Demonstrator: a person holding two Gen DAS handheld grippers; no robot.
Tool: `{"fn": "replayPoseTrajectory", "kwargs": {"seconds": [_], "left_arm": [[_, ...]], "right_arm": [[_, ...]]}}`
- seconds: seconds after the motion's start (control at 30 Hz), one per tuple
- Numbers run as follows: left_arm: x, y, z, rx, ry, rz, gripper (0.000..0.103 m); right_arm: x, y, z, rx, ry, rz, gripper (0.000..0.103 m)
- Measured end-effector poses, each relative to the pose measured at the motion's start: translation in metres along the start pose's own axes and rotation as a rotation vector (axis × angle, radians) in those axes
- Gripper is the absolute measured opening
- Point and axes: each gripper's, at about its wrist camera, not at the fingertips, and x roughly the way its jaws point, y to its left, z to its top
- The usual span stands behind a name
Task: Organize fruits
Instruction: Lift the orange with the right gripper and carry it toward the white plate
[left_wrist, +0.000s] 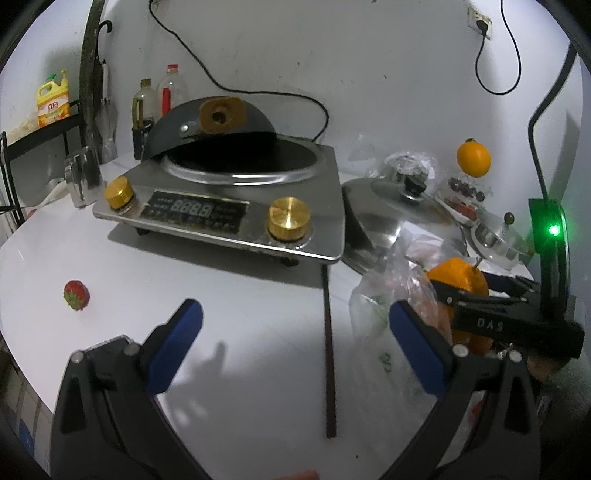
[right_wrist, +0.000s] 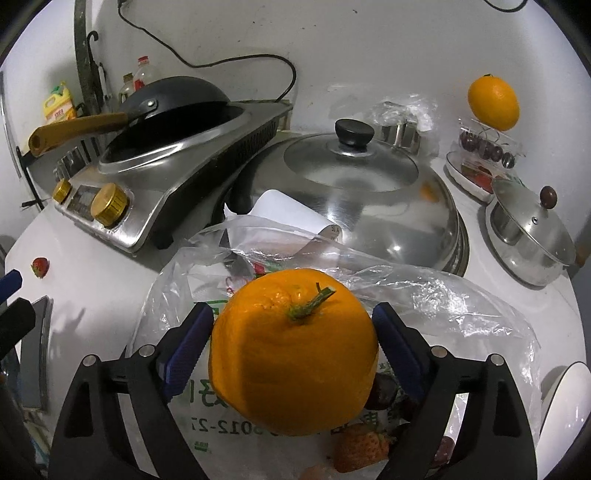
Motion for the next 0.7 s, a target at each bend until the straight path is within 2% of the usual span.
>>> {"fn": "replayPoseTrajectory", "kwargs": {"seconds": [0.3, 0.7], "left_arm": [[-0.010, 0.000, 0.000, 0.000, -0.009, 0.017, 0.102], [-0.038, -0.023, 0.000, 0.019, -0.039, 0.000, 0.102]], "right_arm": [[-0.012, 0.001, -0.004, -0.014, -0.032, 0.014, 0.084], [-0.057, -0.005, -0.006, -0.015, -0.097, 0.038, 0.084]]}}
